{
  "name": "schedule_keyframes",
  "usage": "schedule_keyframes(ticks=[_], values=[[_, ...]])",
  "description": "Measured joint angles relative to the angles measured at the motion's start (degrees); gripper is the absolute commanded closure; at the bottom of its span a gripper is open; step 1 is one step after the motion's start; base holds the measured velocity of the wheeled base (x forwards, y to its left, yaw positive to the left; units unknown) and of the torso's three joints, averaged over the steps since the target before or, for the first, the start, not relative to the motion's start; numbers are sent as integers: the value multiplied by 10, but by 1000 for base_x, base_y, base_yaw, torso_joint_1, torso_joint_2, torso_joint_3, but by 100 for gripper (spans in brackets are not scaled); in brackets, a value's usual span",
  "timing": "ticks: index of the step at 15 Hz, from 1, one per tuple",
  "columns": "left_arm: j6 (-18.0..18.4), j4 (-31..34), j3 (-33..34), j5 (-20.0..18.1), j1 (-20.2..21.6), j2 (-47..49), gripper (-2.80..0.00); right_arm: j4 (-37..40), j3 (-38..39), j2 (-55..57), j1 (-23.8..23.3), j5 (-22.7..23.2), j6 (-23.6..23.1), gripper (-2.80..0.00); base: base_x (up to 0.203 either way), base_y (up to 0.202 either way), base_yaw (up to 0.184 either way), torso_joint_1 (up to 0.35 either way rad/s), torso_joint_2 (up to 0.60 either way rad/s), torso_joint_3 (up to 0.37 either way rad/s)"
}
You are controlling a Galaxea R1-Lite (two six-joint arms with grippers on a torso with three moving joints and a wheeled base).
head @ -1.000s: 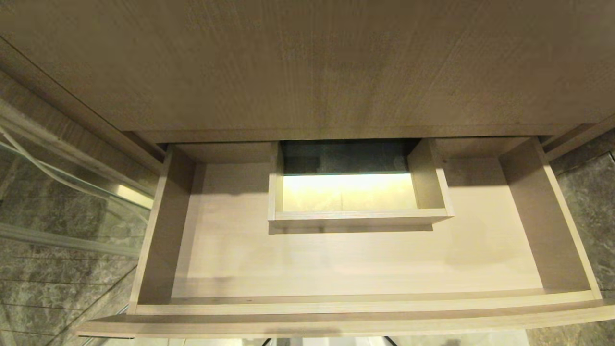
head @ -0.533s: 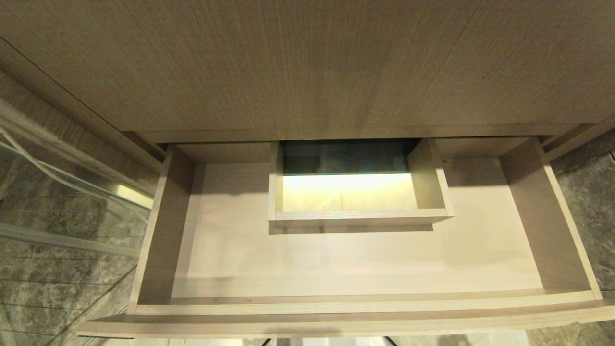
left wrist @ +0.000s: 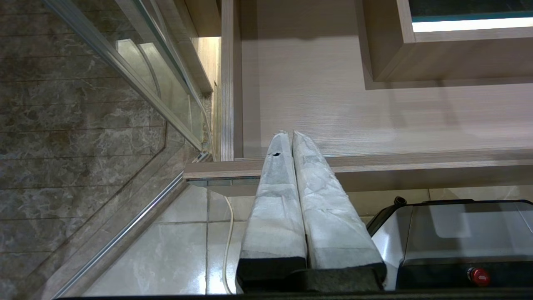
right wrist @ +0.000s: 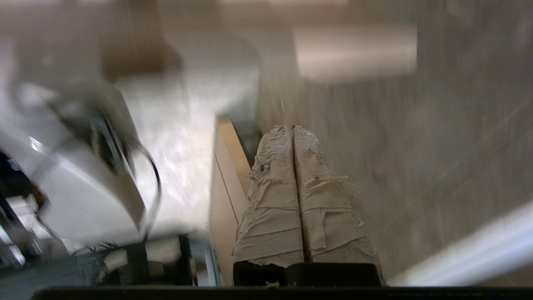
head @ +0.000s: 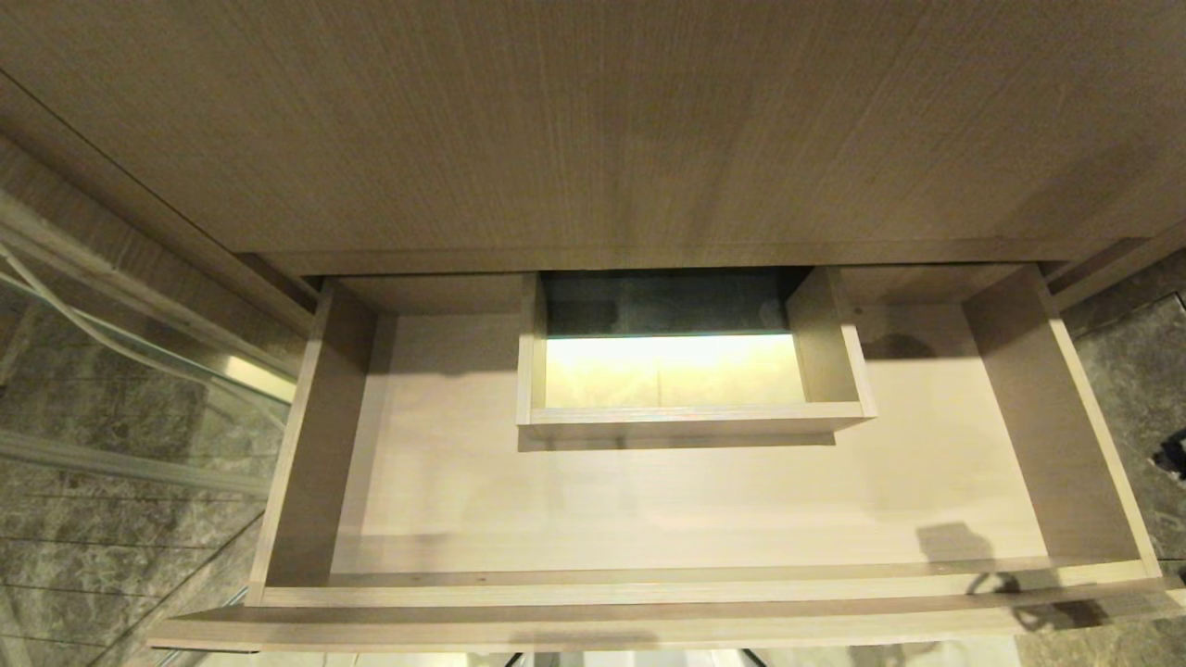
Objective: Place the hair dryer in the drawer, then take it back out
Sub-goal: Close the drawer
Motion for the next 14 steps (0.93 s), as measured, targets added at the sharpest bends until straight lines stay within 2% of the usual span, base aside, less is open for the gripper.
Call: schedule_keyframes(ticks=[3, 5, 6, 8, 11, 14], values=[[0, 0, 0, 0, 0, 0, 0, -43, -32, 92, -10, 27, -36, 0, 0, 0, 0, 0, 0, 0], [0, 0, 0, 0, 0, 0, 0, -25, -39, 131, -23, 24, -89, 0, 0, 0, 0, 0, 0, 0], [0, 0, 0, 0, 0, 0, 0, -13, -44, 145, -27, 22, -100, 0, 0, 0, 0, 0, 0, 0], [0, 0, 0, 0, 0, 0, 0, 10, -51, 161, -31, 8, -108, 0, 0, 0, 0, 0, 0, 0], [0, 0, 0, 0, 0, 0, 0, 65, -52, 170, -37, -50, -141, 0, 0, 0, 0, 0, 0, 0], [0, 0, 0, 0, 0, 0, 0, 70, -50, 180, -38, -57, -144, 0, 0, 0, 0, 0, 0, 0]])
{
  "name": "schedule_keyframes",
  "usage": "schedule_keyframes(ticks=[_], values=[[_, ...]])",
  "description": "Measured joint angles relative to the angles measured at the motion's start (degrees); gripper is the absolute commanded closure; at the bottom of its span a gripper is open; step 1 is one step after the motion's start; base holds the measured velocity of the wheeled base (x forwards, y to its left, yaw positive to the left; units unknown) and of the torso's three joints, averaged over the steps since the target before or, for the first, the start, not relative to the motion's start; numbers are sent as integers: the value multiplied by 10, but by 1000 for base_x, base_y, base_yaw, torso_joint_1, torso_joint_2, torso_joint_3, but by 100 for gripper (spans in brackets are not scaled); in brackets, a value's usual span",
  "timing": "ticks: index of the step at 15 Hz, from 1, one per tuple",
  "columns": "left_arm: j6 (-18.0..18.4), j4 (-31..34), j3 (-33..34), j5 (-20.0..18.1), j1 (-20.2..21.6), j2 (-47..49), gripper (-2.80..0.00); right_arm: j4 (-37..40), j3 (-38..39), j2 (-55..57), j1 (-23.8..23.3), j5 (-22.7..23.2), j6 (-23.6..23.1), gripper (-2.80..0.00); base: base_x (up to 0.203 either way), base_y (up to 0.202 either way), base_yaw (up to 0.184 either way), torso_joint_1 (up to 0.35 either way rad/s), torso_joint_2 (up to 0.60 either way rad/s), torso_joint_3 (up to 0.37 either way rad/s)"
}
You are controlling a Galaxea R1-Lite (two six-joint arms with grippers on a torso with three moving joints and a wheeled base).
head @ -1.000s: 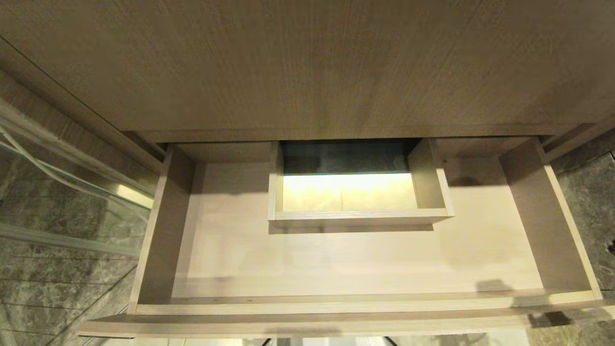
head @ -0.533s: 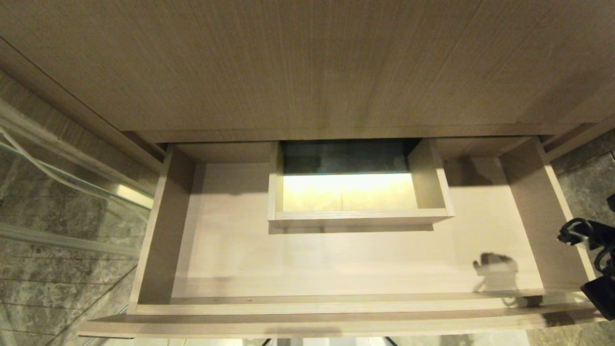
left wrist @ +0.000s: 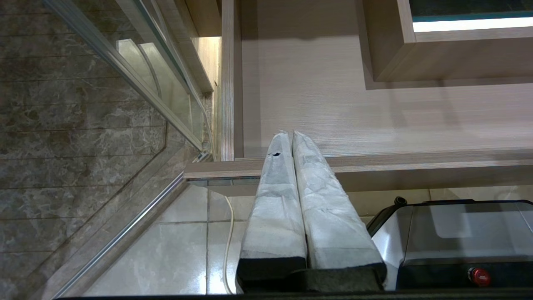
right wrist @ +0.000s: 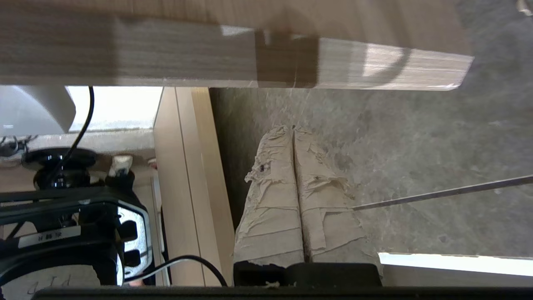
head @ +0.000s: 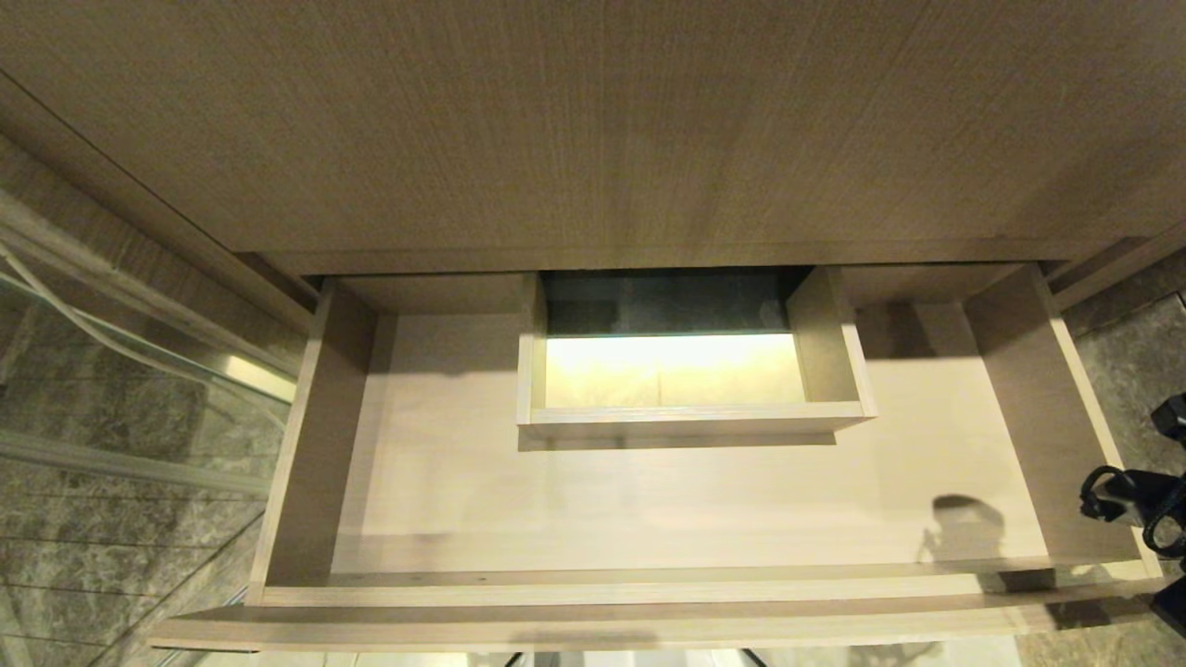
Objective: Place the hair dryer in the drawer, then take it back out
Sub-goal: Close the drawer
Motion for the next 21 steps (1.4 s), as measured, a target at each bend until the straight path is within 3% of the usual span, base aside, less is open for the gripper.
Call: schedule_keyframes(ticks=[13, 15, 21], values=[[0, 0, 0, 0, 0, 0, 0, -10, -37, 72, -1, 5, 1, 0, 0, 0, 0, 0, 0, 0], [0, 0, 0, 0, 0, 0, 0, -43, -37, 66, -1, 15, 7, 0, 0, 0, 0, 0, 0, 0], [0, 0, 0, 0, 1, 0, 0, -259, -42, 46, -1, 71, 29, 0, 0, 0, 0, 0, 0, 0]])
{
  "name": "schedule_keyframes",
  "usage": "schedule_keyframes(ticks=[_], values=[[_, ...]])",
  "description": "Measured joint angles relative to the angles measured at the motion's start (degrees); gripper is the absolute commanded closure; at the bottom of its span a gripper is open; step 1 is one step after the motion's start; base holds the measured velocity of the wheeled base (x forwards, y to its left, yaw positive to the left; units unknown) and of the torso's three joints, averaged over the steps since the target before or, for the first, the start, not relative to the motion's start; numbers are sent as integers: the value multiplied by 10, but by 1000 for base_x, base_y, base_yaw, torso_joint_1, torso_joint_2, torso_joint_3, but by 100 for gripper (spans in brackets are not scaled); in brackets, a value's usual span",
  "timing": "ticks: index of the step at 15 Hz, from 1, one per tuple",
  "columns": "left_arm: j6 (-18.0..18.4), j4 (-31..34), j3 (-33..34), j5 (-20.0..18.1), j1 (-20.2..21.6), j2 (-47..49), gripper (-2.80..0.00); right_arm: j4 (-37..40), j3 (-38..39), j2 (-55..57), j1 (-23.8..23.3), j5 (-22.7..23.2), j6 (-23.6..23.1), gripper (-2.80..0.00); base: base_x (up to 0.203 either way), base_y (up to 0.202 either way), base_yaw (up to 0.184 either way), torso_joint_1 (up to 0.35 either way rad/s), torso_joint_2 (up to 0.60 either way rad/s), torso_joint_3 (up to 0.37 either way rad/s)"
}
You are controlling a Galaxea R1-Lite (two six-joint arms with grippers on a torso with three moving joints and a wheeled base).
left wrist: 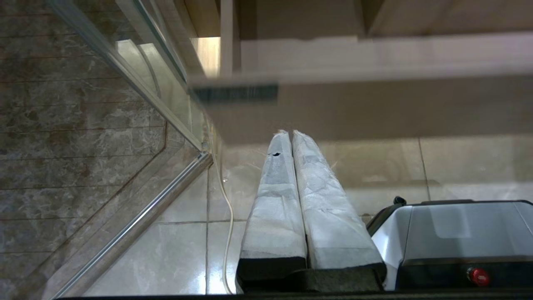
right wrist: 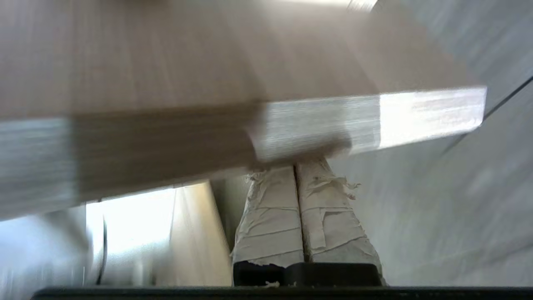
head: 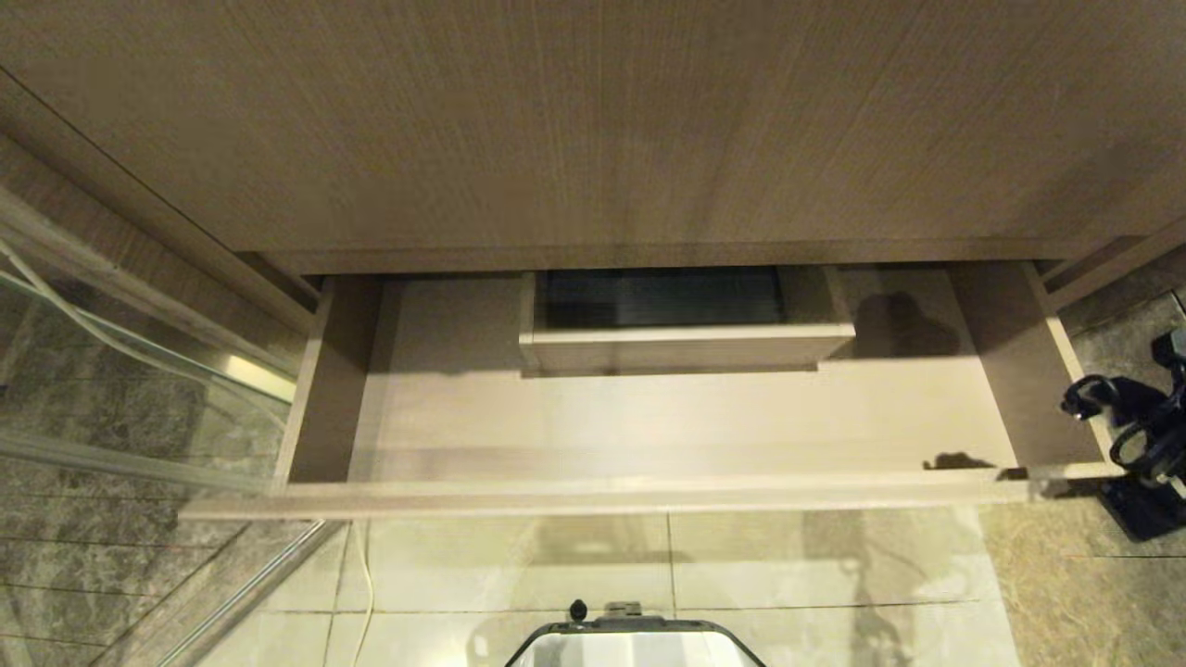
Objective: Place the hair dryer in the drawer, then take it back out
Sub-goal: Close the drawer
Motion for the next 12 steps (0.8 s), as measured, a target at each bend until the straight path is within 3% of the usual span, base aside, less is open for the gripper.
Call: schedule_keyframes(ticks=[4, 6, 12], values=[[0, 0, 0, 0, -1, 0, 0, -200, -49, 8, 14, 19, -2, 0, 0, 0, 0, 0, 0, 0], [0, 0, 0, 0, -1, 0, 0, -264, -68, 15, 20, 21, -5, 0, 0, 0, 0, 0, 0, 0], [0, 0, 0, 0, -1, 0, 0, -126, -6, -67, 18, 19, 1, 0, 0, 0, 0, 0, 0, 0]])
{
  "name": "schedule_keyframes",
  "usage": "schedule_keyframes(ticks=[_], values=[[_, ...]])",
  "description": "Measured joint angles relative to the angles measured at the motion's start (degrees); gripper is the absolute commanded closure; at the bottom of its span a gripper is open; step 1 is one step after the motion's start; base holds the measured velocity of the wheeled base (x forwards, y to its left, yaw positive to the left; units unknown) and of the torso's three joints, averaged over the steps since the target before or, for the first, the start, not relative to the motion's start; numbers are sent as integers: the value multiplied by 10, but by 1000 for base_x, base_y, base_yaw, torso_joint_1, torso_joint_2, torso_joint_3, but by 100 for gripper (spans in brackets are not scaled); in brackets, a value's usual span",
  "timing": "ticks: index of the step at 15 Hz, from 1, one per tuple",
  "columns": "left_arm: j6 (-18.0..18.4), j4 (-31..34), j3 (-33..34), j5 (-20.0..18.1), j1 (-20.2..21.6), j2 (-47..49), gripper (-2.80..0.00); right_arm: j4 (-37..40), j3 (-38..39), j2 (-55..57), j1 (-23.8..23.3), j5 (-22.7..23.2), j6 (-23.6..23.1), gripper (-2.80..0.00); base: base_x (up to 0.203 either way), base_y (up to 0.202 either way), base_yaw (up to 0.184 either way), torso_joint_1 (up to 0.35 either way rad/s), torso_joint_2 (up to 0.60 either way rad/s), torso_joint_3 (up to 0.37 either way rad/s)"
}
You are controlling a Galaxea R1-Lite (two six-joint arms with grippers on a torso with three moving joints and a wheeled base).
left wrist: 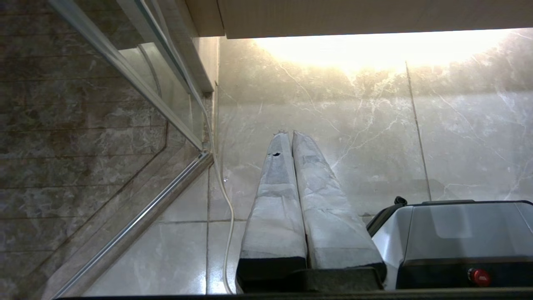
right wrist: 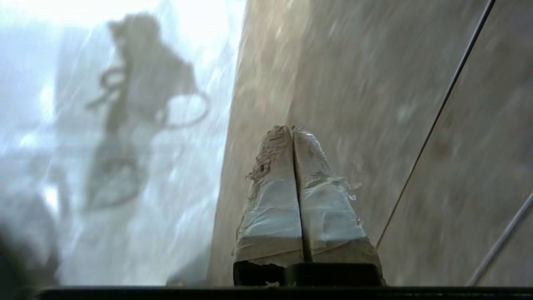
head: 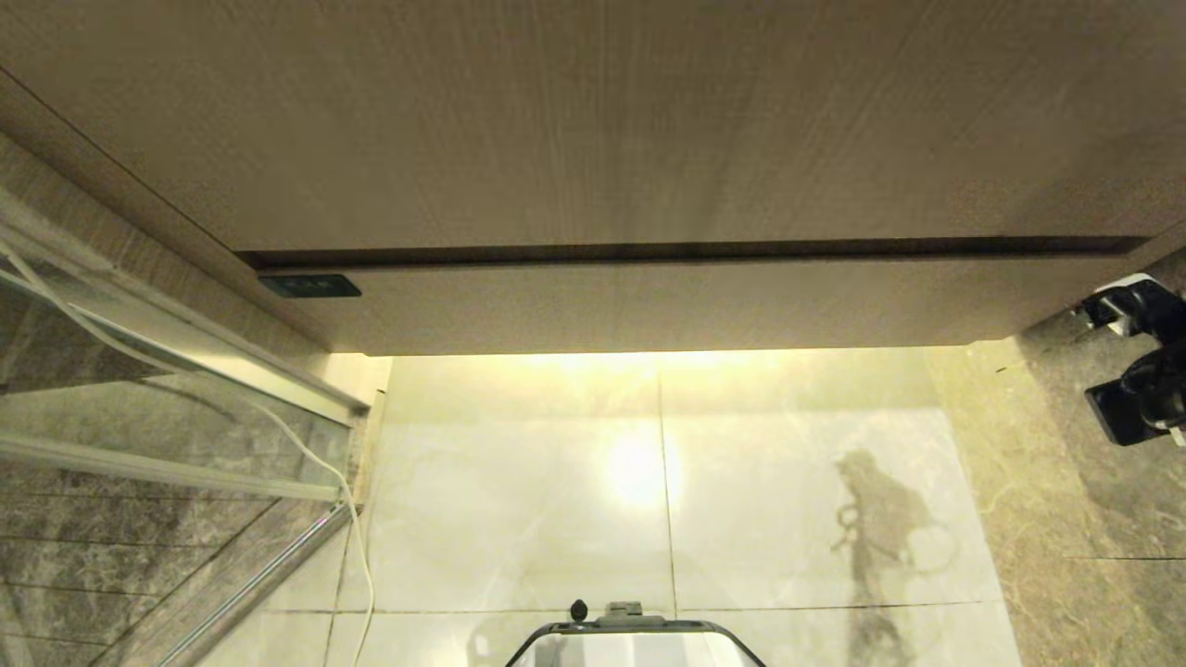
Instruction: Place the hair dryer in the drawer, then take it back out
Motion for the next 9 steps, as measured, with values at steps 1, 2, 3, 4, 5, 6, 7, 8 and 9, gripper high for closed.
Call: schedule_keyframes(ticks=[1, 2, 3, 4, 5, 6, 7, 8, 9], values=[[0, 0, 0, 0, 0, 0, 0, 19, 13, -25, -1, 1, 8, 0, 0, 0, 0, 0, 0, 0], [0, 0, 0, 0, 0, 0, 0, 37, 35, -56, -1, 9, 23, 0, 0, 0, 0, 0, 0, 0], [0, 0, 0, 0, 0, 0, 0, 48, 59, -88, 0, 24, 40, 0, 0, 0, 0, 0, 0, 0], [0, 0, 0, 0, 0, 0, 0, 52, 80, -118, 3, 42, 55, 0, 0, 0, 0, 0, 0, 0], [0, 0, 0, 0, 1, 0, 0, 53, 102, -151, 7, 65, 69, 0, 0, 0, 0, 0, 0, 0], [0, 0, 0, 0, 0, 0, 0, 55, 124, -186, 12, 86, 83, 0, 0, 0, 0, 0, 0, 0], [0, 0, 0, 0, 0, 0, 0, 56, 145, -223, 18, 102, 99, 0, 0, 0, 0, 0, 0, 0], [0, 0, 0, 0, 1, 0, 0, 57, 168, -270, 27, 117, 119, 0, 0, 0, 0, 0, 0, 0], [0, 0, 0, 0, 0, 0, 0, 58, 191, -317, 37, 129, 141, 0, 0, 0, 0, 0, 0, 0]])
